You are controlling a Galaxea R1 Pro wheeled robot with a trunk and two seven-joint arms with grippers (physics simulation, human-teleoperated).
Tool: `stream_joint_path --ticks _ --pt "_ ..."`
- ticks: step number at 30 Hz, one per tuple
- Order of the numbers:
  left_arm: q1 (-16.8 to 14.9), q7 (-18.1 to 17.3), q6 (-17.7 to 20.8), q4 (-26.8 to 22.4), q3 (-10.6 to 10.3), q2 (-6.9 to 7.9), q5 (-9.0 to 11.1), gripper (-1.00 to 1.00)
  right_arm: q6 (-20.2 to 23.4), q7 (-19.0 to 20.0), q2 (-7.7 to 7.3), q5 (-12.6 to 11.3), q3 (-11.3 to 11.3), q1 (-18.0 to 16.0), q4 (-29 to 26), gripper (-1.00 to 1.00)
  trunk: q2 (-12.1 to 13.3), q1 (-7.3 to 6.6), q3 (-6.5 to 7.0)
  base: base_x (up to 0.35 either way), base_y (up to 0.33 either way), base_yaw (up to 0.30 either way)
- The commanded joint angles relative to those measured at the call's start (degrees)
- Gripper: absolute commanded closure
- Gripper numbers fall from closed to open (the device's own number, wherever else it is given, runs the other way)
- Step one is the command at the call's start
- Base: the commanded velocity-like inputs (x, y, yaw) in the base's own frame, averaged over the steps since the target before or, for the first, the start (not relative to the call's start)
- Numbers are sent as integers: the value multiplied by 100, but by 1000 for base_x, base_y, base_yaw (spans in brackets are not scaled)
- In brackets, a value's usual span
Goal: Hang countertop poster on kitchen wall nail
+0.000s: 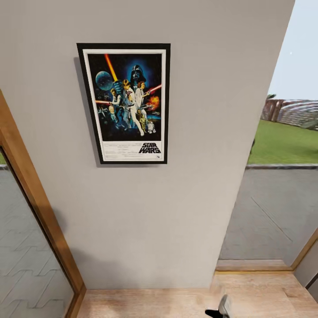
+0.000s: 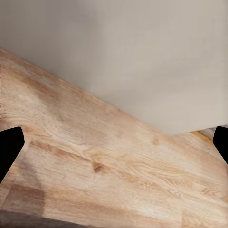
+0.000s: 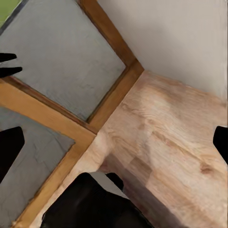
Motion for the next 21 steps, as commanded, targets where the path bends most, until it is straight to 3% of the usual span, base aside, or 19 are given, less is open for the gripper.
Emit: stream_joint_path --ticks 1,8,11,16,21 --pt "-6 -6 -34 5 -50 0 33 -100 -26 -5 -33 -63 -13 -9 100 -100 -14 3 -9 0 0 0" --pt "-6 68 -36 7 -55 0 33 -100 -359 -80 -99 -58 -397 -9 729 -100 -14 3 39 0 0 0" --pt "-6 311 -40 1 -59 -5 31 -100 -474 -337 -99 -60 -480 -9 1017 -100 -14 3 66 0 0 0" --pt "-6 503 -49 -8 -93 -40 19 -100 -520 -1270 -42 -73 -510 -8 1246 -100 -14 3 112 0 0 0" --pt "-6 537 -49 -9 -102 -50 16 -100 -527 -2034 146 -75 -508 -8 1379 -100 -14 3 158 0 0 0"
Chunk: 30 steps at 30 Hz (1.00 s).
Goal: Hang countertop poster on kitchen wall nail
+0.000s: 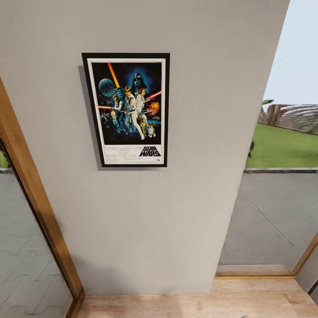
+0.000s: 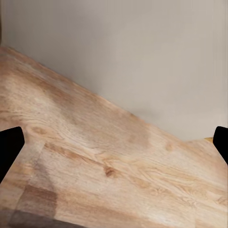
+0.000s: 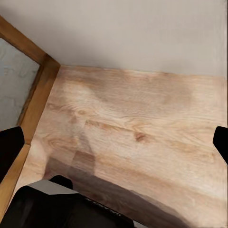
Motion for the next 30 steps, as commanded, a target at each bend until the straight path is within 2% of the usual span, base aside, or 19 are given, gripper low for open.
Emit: stream_joint_path --ticks 1,4,10,23,30 --pt "-1 -6 -28 4 -49 0 33 -100 1 -71 22 -34 -12 -3 33 -100 -4 2 7 0 0 0" --pt "-1 0 -27 3 -49 -1 33 -100 0 -490 76 -37 -9 -3 89 -100 -4 2 35 0 0 5" --pt "-1 4 -27 9 -50 -2 33 -100 -1 -917 162 -39 -8 -3 119 -100 -4 2 91 0 0 38" --pt "-3 2 -28 4 -49 -2 33 -100 -1 -1040 201 -33 -16 -3 153 -100 -4 2 195 0 0 77" --pt "-1 7 -26 7 -49 -2 34 -100 -9 -1042 201 -14 8 -3 448 -100 -4 2 206 0 0 37"
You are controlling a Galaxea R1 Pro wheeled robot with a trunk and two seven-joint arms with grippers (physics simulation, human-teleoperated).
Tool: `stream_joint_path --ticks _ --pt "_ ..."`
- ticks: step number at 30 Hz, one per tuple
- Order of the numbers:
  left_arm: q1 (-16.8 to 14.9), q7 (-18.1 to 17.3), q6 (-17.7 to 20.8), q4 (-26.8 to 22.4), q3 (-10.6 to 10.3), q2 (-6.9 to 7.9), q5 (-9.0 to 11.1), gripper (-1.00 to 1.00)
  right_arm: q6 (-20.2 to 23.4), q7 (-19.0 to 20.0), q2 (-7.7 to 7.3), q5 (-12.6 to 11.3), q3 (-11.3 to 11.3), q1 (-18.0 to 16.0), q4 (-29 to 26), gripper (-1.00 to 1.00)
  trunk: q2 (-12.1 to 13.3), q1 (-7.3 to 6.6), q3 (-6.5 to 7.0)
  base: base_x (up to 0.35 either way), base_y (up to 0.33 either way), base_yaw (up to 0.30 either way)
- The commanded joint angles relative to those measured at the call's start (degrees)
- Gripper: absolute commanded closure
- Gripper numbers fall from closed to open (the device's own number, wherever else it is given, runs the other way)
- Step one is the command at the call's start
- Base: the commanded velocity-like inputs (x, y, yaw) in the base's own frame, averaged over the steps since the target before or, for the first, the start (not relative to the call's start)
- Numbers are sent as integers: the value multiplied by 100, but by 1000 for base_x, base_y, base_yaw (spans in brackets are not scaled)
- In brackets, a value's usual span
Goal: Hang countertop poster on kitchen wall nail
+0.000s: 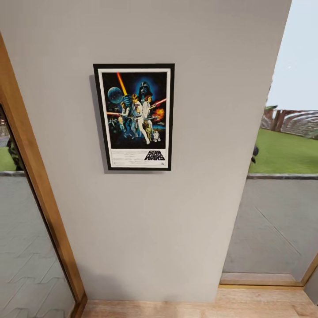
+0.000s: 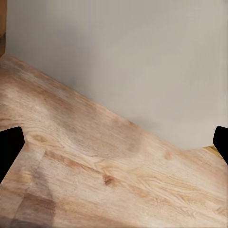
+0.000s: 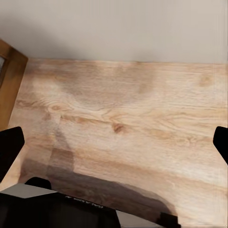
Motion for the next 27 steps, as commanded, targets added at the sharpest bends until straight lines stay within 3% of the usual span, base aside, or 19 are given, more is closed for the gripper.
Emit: stream_joint_path --ticks 1,13,17,25,27 --pt "-1 -8 -31 3 -49 1 35 -100 3 39 0 -56 -10 -4 35 -100 -4 2 -2 0 0 9" --pt "-1 -6 -35 1 -44 1 41 -100 3 -15 105 -29 -18 -3 1038 -100 -4 2 -1 0 0 2" --pt "-1 -6 -35 4 -44 1 41 -100 2 -367 96 -27 -17 -3 1635 -100 -4 2 -1 0 0 0" --pt "-1 -6 -35 7 -48 1 41 -100 2 -1121 97 -34 -16 -3 1905 -100 -4 2 -1 0 0 0" --pt "-1 -6 -35 8 -48 1 41 -100 2 -1146 97 -37 -15 -3 1911 -100 -4 2 -1 0 0 0"
